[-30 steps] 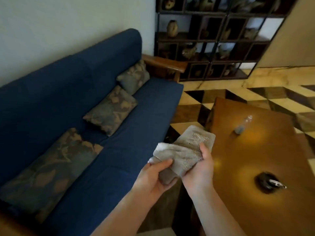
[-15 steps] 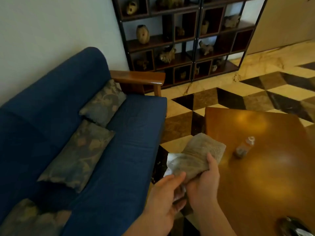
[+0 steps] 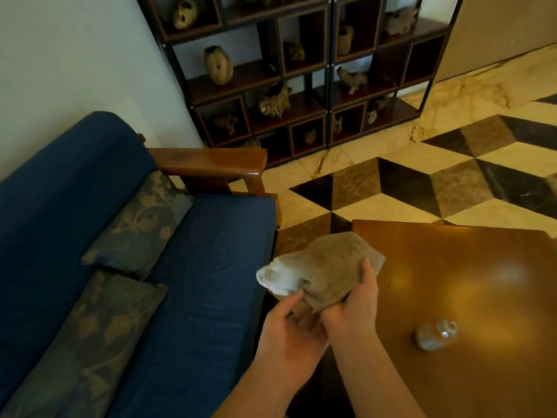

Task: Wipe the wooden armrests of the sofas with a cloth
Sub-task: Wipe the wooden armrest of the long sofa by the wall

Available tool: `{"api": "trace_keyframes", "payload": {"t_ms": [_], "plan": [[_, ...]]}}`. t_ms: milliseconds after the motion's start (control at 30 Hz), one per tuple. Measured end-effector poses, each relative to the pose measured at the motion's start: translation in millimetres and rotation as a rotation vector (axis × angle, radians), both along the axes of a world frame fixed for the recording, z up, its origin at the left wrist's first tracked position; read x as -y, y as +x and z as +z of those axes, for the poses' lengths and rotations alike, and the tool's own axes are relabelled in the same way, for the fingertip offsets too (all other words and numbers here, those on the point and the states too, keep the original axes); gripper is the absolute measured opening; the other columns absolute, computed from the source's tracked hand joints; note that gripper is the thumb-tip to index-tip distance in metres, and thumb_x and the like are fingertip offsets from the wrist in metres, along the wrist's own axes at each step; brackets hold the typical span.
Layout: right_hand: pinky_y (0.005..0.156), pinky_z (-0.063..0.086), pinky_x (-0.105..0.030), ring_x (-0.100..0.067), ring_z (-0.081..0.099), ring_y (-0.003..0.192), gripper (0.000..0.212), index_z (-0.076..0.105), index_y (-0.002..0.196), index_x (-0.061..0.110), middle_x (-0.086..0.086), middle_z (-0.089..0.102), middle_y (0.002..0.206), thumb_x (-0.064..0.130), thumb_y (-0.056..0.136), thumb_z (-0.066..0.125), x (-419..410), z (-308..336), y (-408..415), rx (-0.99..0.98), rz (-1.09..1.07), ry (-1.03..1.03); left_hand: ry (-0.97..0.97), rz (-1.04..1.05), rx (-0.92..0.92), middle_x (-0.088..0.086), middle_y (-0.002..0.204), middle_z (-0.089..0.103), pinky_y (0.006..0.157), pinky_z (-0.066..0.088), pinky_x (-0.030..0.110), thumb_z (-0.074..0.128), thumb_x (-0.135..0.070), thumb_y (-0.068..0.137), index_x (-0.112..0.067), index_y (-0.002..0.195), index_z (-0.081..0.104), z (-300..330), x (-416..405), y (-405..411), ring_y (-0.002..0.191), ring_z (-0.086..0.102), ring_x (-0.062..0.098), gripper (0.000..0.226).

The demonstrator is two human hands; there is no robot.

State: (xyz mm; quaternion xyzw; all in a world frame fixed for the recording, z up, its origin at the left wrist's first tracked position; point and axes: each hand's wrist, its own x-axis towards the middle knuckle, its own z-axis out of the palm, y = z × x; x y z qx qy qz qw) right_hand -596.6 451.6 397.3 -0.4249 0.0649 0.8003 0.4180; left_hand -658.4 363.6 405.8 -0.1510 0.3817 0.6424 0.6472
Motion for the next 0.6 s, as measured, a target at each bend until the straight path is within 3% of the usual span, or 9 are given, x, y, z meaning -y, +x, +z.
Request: {"api": "trace_keyframes", "payload": {"t_ms": [100,167,233,367,467,600], "plan": [[0.076,0.064,-0.048,-0.032,0.074,0.102,0.02,0.062,0.105,0.039,-0.01,0.073,0.118,0.056,0.096,0.065,-30.9,7.4,-15.0,0.053,0.064,0.055,0.068,0.042,0.036,0.028,0.138,0.062,0.11,0.047,0.052,0.073,-0.044,0.09,-0.003,0.14,0.057,-0.4,-40.0,-26.1,0.126,0.062,0.043,0.066],[0.078,0.062,-0.047,-0.031,0.073,0.106,0.02,0.062,0.105,0.043,-0.007,0.074,0.116,0.06,0.095,0.065,-52.7,12.1,-28.6,0.141,0.14,0.123,0.09,0.053,-0.077,0.026,0.137,0.063,0.103,0.052,0.053,0.071,-0.039,0.094,-0.007,0.14,0.057,6.4,-68.6,-45.5,0.125,0.063,0.043,0.058],[0.082,0.063,-0.048,-0.029,0.075,0.106,0.031,0.061,0.114,0.041,-0.005,0.077,0.114,0.064,0.092,0.063,-74.3,14.8,-47.6,0.235,0.253,0.231,0.052,0.077,-0.183,0.024,0.132,0.067,0.096,0.057,0.052,0.076,-0.023,0.089,-0.004,0.136,0.062,8.0,-93.6,-64.7,0.12,0.067,0.041,0.053],[0.097,0.058,-0.05,-0.024,0.068,0.115,0.057,0.053,0.146,0.029,-0.006,0.069,0.13,0.064,0.101,0.045,-119.5,7.8,-91.7,0.483,0.452,0.496,-0.103,0.163,-0.312,0.019,0.123,0.074,0.102,0.053,0.056,0.079,-0.01,0.079,-0.003,0.13,0.066,-6.1,-130.0,-104.4,0.113,0.071,0.036,0.053],[0.09,0.058,-0.044,-0.026,0.067,0.112,0.062,0.053,0.146,0.024,-0.008,0.068,0.128,0.066,0.101,0.044,-152.9,1.6,-128.4,0.491,0.483,0.4,-0.158,0.206,-0.296,0.019,0.118,0.075,0.096,0.056,0.057,0.077,-0.008,0.078,-0.005,0.129,0.066,-14.6,-164.2,-137.6,0.107,0.073,0.035,0.053],[0.102,0.056,-0.051,-0.03,0.067,0.117,0.066,0.053,0.149,0.016,-0.013,0.069,0.131,0.063,0.103,0.044,-210.3,-15.3,-182.6,0.497,0.522,0.321,-0.166,0.239,-0.241,0.017,0.109,0.079,0.075,0.064,0.048,0.081,-0.007,0.073,-0.009,0.122,0.071,-24.4,-220.5,-195.9,0.095,0.078,0.033,0.05]]}}
